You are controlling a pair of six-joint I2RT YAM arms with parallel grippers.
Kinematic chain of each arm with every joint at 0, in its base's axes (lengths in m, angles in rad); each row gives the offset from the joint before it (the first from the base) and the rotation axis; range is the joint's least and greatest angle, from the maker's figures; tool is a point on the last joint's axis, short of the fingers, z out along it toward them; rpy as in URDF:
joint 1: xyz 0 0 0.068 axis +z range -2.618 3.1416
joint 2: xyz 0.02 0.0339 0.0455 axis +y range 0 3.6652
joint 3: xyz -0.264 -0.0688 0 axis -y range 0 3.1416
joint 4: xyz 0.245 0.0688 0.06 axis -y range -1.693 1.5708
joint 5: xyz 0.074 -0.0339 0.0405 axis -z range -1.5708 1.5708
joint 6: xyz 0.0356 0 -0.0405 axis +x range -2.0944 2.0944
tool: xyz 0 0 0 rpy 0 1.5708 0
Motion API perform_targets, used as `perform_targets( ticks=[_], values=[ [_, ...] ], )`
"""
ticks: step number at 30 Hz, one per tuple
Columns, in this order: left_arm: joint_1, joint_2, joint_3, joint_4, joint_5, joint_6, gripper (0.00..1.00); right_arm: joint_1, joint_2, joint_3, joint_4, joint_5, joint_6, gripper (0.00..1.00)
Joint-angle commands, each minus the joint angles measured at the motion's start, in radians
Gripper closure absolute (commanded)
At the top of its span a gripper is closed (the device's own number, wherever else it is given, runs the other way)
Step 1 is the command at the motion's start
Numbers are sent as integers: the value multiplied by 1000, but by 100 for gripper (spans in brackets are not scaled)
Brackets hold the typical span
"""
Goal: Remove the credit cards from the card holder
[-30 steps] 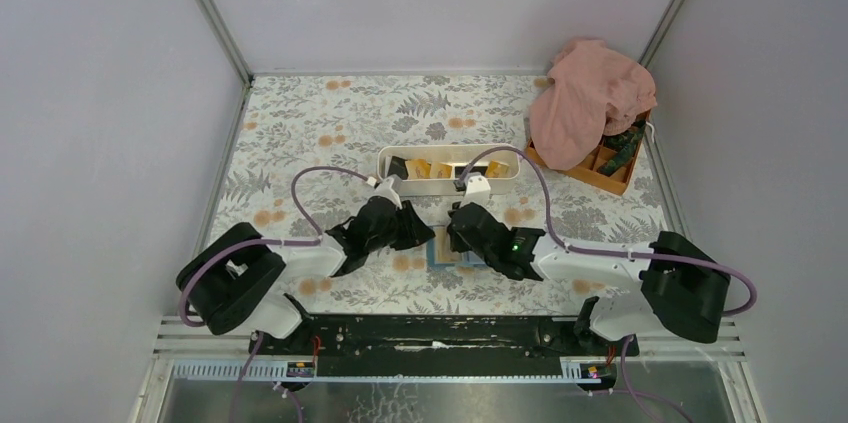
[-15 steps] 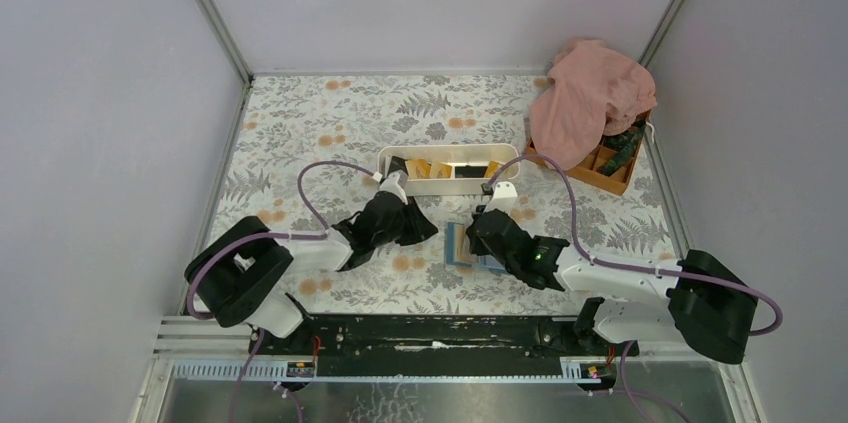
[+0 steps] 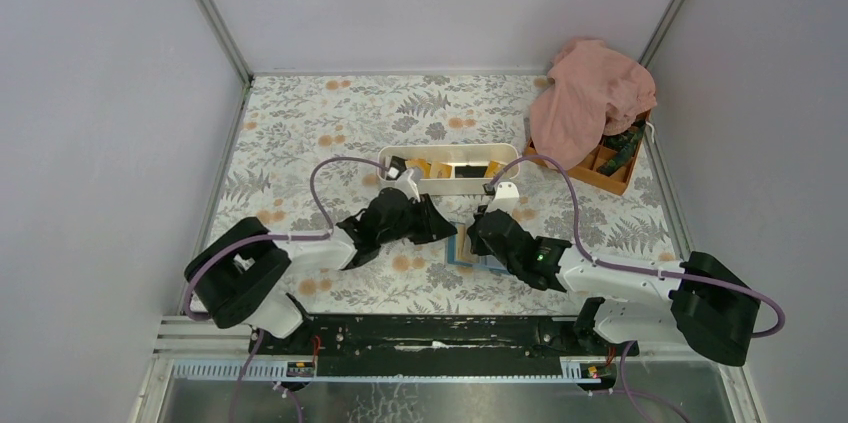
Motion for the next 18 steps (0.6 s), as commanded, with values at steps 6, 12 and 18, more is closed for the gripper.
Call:
perform_targets(
  ticks=[6,12,18],
  values=[
    [-31,100,27,141,78,-52,75,-9,-15,8,60,19,6,100],
    [-43,184,47,164,77,-60,75,-10,-27,5,59,20,6,100],
    [-63,254,74,192,81,-77,75,-11,-70,-12,58,20,6,100]
  ],
)
